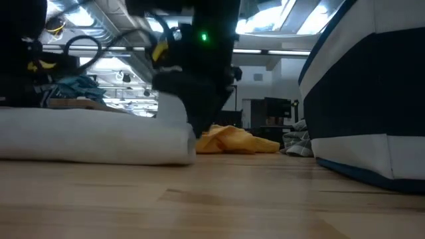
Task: Fold towel
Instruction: Fold the white towel
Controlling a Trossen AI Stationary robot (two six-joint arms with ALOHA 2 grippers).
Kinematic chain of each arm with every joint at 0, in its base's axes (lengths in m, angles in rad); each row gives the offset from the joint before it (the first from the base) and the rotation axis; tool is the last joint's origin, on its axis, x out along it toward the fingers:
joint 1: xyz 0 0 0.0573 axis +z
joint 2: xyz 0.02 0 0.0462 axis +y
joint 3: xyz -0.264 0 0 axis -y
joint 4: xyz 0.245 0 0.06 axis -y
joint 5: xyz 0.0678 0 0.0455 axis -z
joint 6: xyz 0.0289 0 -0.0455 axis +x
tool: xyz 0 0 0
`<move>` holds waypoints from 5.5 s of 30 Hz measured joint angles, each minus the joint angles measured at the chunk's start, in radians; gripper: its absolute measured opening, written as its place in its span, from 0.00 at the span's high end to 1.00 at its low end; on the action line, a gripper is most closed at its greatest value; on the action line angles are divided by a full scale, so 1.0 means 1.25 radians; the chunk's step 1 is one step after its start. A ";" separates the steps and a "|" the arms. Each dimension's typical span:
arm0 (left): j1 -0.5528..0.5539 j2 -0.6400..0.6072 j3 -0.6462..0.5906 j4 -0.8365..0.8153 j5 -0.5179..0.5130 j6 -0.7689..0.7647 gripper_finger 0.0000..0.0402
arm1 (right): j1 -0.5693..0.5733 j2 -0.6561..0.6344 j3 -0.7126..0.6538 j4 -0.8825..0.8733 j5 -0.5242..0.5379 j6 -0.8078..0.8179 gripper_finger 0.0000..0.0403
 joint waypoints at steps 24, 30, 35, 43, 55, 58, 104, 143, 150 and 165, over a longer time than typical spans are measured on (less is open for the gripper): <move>-0.002 -0.116 0.109 -0.248 -0.081 -0.146 0.97 | -0.014 0.000 0.092 -0.055 -0.007 0.018 0.70; -0.001 -0.183 0.119 -0.265 -0.084 -0.070 0.99 | -0.014 -0.001 0.114 0.002 -0.021 -0.012 0.71; -0.001 -0.202 0.119 -0.264 -0.087 -0.005 0.94 | -0.014 -0.001 0.114 0.045 -0.052 -0.022 0.71; -0.001 -0.203 0.119 -0.266 -0.107 -0.017 0.70 | -0.014 -0.001 0.114 0.077 -0.083 -0.023 0.71; -0.038 -0.198 0.060 0.093 -0.013 0.002 0.82 | -0.023 0.005 0.067 0.341 -0.127 -0.023 0.71; -0.042 -0.196 0.020 0.124 -0.012 -0.019 0.88 | -0.029 0.005 0.041 0.359 -0.127 -0.021 0.71; -0.073 -0.289 -0.048 0.140 0.078 -0.125 0.99 | -0.028 -0.005 0.109 0.248 -0.067 -0.083 0.71; 0.222 -0.080 -0.105 0.057 -0.327 -0.011 0.99 | 0.144 -0.076 0.113 0.216 -0.066 -0.118 0.71; 0.194 -0.138 -0.039 0.231 -0.013 0.104 0.99 | 0.144 -0.098 0.113 0.202 -0.056 -0.117 0.71; 0.122 0.017 -0.098 0.359 0.099 0.042 0.99 | 0.143 -0.123 0.114 0.162 -0.035 -0.123 0.71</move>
